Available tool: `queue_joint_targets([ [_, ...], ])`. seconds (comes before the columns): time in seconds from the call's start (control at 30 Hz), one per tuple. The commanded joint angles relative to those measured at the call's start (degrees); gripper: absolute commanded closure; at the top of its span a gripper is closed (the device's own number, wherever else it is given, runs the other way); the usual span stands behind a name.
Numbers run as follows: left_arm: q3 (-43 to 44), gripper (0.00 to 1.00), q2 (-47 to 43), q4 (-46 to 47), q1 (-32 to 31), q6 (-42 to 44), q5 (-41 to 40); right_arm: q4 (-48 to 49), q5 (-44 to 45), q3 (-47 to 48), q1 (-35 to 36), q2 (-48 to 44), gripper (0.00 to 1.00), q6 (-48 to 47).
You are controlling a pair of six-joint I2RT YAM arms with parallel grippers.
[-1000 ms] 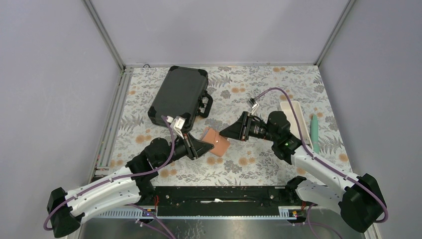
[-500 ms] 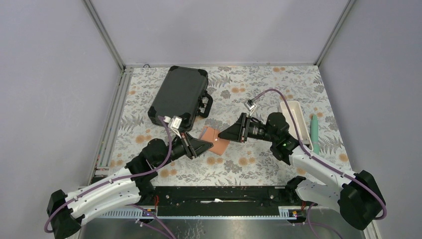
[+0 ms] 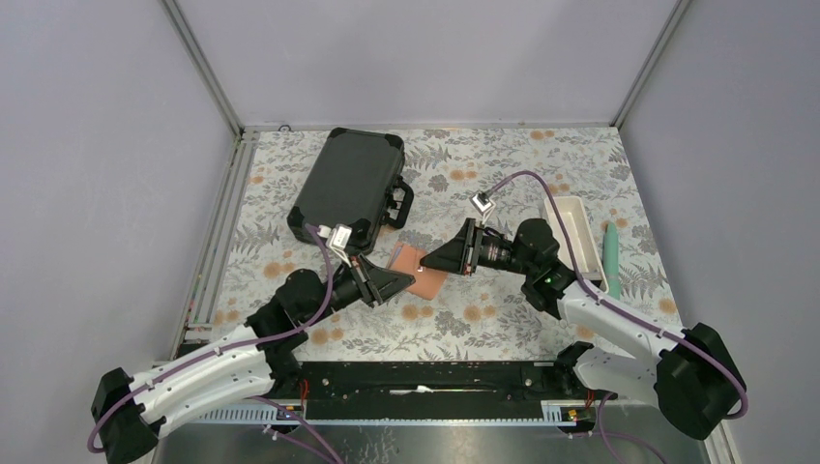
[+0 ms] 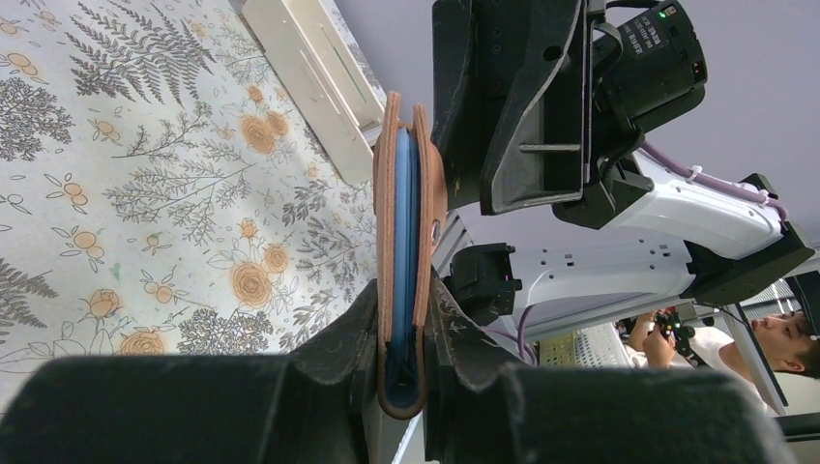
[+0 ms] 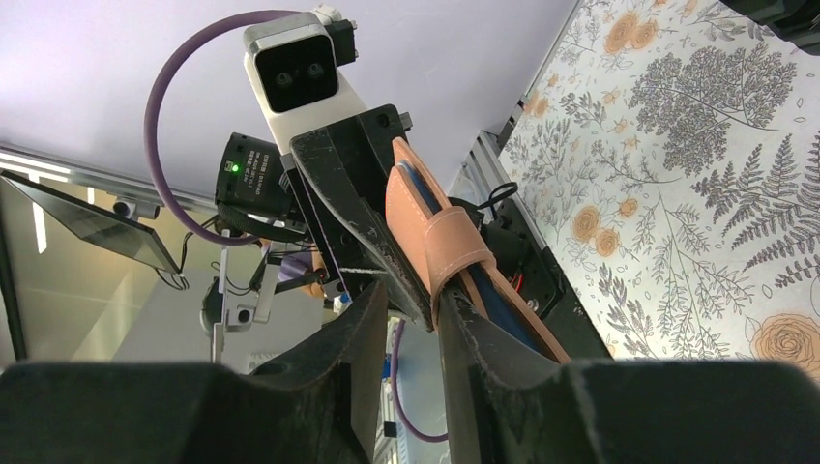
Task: Put the credit cards into the card holder
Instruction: Open the card holder.
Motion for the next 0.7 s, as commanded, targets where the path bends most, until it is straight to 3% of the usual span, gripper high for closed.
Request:
queue_joint_targets([
  [0.0, 0.9, 1.0, 0.65, 7.97, -0.19, -1.13, 4.18, 3.12, -0.05, 0.41, 1.83, 1.1, 0.68, -1.13],
  [0.23, 1.55, 1.0, 1.73, 7.81, -0.08, -0.79, 4.81, 0.23, 1.56, 1.09, 2.13, 1.99, 0.78, -2.34],
  [0.47, 2.01, 1.0, 2.27, 7.31, 0.16, -0.82, 3.09, -1.78, 2.88, 1.22, 2.46, 3.0, 0.99, -3.05],
  [0.67, 3.88, 1.0, 4.27, 3.48, 0.17, 2.33, -0.54, -8.2, 6.97, 2.03, 2.39, 3.9, 1.0, -2.38],
])
